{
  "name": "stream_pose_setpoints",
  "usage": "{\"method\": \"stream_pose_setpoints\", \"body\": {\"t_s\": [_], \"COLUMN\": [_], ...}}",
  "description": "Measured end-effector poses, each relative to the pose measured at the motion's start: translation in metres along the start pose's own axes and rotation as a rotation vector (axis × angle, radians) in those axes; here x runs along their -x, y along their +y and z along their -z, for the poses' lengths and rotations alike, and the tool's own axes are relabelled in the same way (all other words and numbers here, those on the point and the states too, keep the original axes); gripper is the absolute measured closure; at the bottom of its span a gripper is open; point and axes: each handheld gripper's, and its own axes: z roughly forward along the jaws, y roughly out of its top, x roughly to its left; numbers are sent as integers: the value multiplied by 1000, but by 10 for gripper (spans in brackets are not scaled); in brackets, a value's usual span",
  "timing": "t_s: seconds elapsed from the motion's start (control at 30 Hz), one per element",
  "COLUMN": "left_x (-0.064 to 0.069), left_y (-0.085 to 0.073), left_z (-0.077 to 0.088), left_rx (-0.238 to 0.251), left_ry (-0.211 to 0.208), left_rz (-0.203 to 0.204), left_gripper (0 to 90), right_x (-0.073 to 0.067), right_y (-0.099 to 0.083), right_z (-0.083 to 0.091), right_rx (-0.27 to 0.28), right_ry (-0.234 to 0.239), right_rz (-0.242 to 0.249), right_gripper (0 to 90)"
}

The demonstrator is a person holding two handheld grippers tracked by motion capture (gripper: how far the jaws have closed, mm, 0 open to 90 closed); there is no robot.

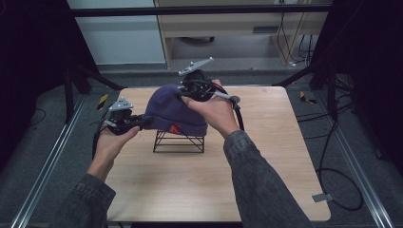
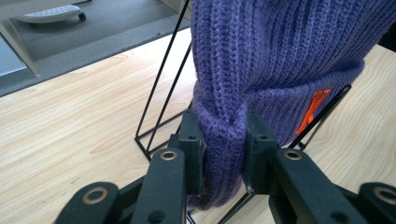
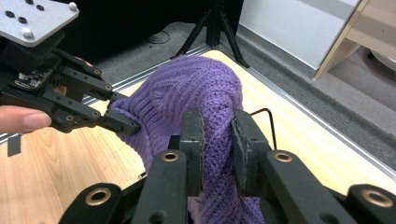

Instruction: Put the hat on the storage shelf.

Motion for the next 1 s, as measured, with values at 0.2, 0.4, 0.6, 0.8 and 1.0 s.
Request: {"method": "stream_pose_setpoints", "body": {"t_s": [0.2, 0.4, 0.6, 0.8, 1.0], "left_x": [-1, -1, -1, -4, -3], "left_y": [-5, -8, -8, -17, -24], "left_z": [-1, 1, 0, -2, -7], "left_rx": [3, 5, 8, -2, -16], "left_ry": [-7, -13, -13, -9, -11], "left_rz": [13, 9, 1, 12, 11], "left_gripper": [723, 723, 724, 724, 722], "right_x": [-2, -4, -6, -9, -12], "right_y": [0, -3, -3, -5, -8], "right_z": [-4, -2, -2, -9, -14], "right_rx": [-14, -17, -24, -35, -53], "right_ry": [4, 7, 6, 13, 14], "right_rz": [0, -2, -3, 4, 8], "right_gripper": [764, 765, 765, 764, 764]}}
